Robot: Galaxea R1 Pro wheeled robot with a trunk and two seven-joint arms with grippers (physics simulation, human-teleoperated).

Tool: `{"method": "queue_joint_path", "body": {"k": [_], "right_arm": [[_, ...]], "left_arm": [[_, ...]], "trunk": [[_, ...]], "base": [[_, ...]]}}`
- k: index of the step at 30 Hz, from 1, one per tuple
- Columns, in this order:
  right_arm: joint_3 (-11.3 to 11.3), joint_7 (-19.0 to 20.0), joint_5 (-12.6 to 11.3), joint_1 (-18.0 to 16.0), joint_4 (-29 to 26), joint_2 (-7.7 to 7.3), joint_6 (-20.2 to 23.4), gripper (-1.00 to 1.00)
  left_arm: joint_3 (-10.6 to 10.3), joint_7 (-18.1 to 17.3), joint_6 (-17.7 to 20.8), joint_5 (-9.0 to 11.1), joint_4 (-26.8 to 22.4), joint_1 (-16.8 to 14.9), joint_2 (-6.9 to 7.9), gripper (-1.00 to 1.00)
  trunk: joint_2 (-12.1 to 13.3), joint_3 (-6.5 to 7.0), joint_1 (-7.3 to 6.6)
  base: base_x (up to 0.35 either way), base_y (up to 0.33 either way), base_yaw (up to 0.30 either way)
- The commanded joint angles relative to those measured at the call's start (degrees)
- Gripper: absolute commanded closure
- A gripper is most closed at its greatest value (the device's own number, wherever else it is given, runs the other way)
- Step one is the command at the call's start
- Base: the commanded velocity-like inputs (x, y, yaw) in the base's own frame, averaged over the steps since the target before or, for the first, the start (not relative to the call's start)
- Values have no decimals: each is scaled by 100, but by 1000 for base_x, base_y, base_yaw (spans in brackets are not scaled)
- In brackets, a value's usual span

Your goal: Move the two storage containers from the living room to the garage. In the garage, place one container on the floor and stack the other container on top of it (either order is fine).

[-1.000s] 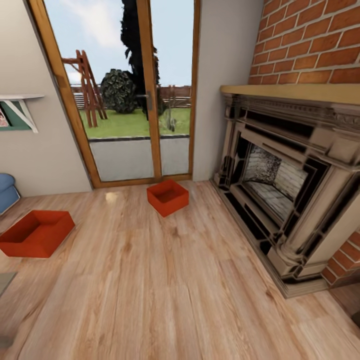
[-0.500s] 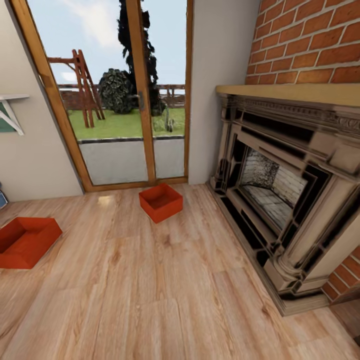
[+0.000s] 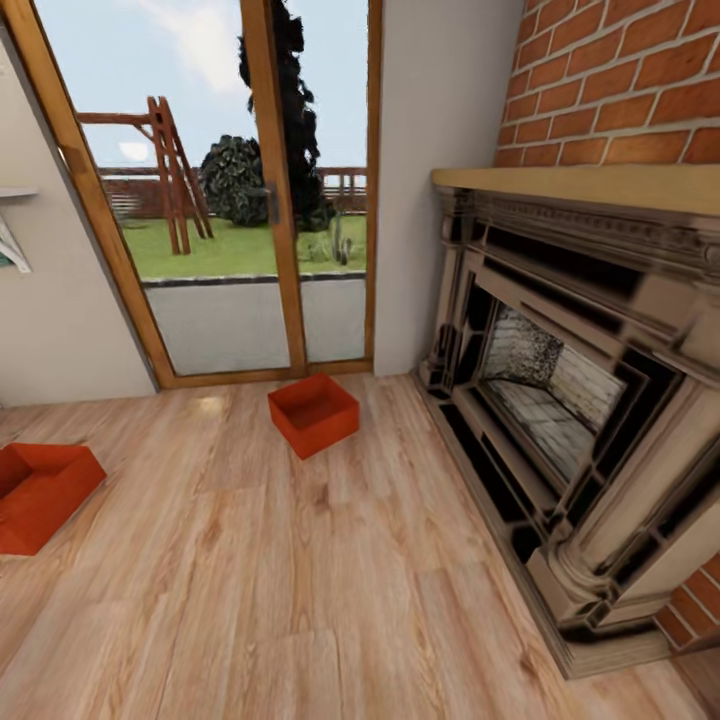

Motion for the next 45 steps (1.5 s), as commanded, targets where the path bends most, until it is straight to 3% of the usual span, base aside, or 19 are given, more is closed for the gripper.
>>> {"method": "queue_joint_path", "body": {"k": [1,36,45], "right_arm": [[12,2,35,-5,1,-2,-5,-100],[12,2,35,-4,-1,-2,-5,-100],[12,2,35,-3,-4,-2,-5,-100]], "left_arm": [[-49,2,-39,51,23,-9,-3,-100],[-49,2,-39,51,23,-10,-3,-100],[-46,2,-39,58,23,-9,7,-100]], "trunk": [[-2,-11,3],[-2,-241,3],[-2,-253,3]], "base": [[287,-191,189],[287,-191,194],[314,-100,40]]}}
